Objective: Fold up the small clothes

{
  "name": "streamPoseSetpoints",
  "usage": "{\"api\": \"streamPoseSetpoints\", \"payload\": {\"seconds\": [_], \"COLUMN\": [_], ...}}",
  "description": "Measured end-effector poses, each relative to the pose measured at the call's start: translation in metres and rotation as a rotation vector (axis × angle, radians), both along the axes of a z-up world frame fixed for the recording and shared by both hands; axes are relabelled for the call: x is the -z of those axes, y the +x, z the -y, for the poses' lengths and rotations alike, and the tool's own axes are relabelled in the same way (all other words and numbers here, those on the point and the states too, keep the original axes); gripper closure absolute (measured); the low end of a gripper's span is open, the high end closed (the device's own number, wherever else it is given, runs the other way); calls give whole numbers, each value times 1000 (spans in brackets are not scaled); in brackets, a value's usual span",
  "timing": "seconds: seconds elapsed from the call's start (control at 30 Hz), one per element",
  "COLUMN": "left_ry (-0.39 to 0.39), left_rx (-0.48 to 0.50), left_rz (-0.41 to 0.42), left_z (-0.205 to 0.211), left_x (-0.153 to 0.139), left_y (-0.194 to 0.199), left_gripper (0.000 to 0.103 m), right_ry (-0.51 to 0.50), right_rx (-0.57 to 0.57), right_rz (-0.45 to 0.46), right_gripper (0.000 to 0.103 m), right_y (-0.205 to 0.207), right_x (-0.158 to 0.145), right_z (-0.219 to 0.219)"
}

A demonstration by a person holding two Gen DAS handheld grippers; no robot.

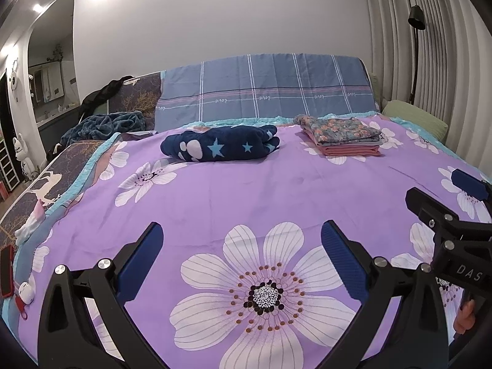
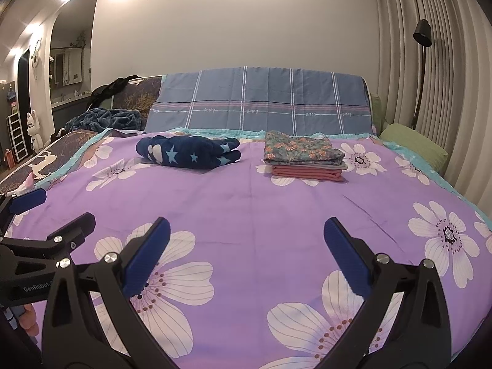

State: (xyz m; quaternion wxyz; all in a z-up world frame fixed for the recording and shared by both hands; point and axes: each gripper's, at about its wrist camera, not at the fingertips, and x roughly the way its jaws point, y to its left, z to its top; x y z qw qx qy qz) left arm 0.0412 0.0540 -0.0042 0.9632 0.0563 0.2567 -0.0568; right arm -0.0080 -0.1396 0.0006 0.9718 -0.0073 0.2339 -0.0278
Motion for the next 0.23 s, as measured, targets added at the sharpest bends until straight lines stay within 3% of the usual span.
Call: {"api": "streamPoseSetpoints", "payload": {"seconds": [0.23], "left_ry": [12], "left_rx": [6], "left_rz": [-2], "left_z": [5], "left_x": [1], "left_y": [-1], "left_gripper": [1], "right_ry": [6], "right_rx": [1], "right_rz": [-3], "right_gripper": [2], "right_y": [1], "right_x": [0], "right_z": [2]}}
